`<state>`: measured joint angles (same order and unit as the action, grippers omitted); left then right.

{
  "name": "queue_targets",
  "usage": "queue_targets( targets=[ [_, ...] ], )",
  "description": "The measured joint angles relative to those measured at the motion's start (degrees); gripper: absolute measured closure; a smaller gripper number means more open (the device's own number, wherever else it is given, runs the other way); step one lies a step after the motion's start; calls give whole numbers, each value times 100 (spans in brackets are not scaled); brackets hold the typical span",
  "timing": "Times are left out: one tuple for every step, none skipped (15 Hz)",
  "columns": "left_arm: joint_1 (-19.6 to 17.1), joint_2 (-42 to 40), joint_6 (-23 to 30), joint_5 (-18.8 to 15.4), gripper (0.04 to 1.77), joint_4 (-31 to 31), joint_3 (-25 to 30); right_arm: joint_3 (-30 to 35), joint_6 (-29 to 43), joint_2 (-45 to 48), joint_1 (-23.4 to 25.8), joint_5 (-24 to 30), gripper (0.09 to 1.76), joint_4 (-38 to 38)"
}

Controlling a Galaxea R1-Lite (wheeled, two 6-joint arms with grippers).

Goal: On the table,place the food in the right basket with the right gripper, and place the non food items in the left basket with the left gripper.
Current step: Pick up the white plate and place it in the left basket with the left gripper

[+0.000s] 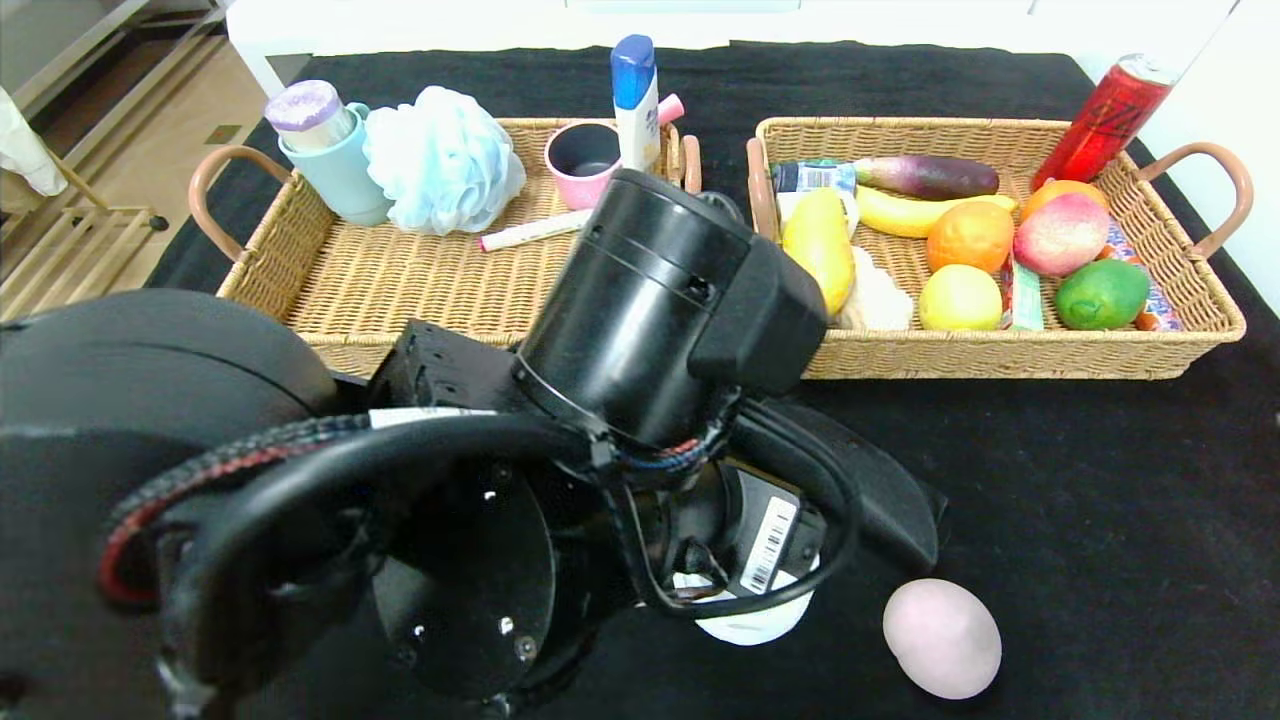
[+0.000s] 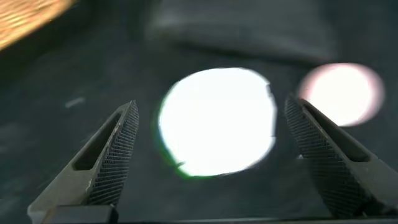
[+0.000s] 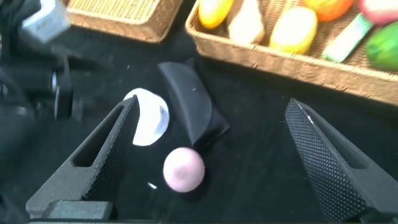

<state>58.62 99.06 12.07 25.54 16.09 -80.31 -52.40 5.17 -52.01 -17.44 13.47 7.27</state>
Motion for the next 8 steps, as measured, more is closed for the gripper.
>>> queue_targets(
  targets=[
    [-48,-48,69,117,11,160,5,22,0,-11,-2,6,14,0],
    [-94,-90,185,188,11,352,0,33,0,-17,-5,13,14,0],
    [-133,-122,236,210,11,546,-22,44,-2,-22,-5,17,14,1],
    [-162,-146,322,213,11,725,-30,57,-7,-26,-16,20,14,0],
    [-174,-155,429,221,11,852,-30,68,-10,-28,-57,13,14,-2],
    [-188,-155,474,221,10,984,-22,78,-10,-28,-88,13,14,-2],
    [-207,-143,499,216,10,1051,-12,85,-10,-28,-105,11,14,0],
    [-236,-110,560,221,10,1073,-9,88,-10,-28,-116,9,14,-2]
  ],
)
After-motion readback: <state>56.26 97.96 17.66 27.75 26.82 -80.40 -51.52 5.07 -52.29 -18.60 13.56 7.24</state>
